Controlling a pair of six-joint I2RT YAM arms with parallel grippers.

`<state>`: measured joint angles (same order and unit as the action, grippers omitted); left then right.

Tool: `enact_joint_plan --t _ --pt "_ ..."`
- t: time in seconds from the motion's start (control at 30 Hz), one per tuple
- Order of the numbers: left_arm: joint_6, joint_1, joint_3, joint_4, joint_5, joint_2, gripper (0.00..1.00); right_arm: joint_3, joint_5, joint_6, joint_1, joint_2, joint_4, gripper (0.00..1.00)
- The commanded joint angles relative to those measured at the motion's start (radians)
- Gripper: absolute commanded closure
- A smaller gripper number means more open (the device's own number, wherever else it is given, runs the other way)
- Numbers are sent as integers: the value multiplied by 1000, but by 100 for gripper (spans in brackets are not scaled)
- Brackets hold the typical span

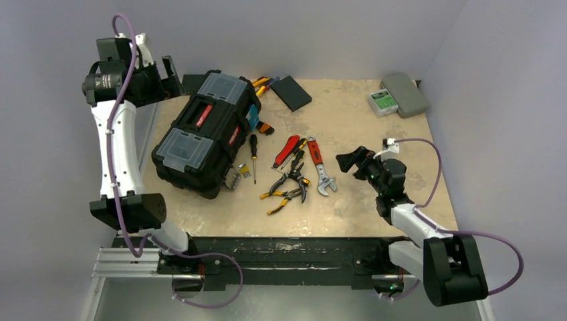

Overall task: Pack the tool kit
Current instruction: Move the toolbox to the center of the board.

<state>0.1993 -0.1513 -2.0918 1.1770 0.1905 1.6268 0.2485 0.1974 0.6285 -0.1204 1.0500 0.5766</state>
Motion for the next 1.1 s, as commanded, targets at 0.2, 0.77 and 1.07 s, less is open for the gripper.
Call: enact_joint_plan --t 0.2,0.77,1.07 --pt "-28 -81 -69 8 150 267 5 238 103 133 -191 108 71 1" --pt "26 -74 57 -61 356 368 15 694 17 522 -437 736 360 1" --pt "112 -34 345 -222 322 201 23 911 -51 714 -466 1049 431 1"
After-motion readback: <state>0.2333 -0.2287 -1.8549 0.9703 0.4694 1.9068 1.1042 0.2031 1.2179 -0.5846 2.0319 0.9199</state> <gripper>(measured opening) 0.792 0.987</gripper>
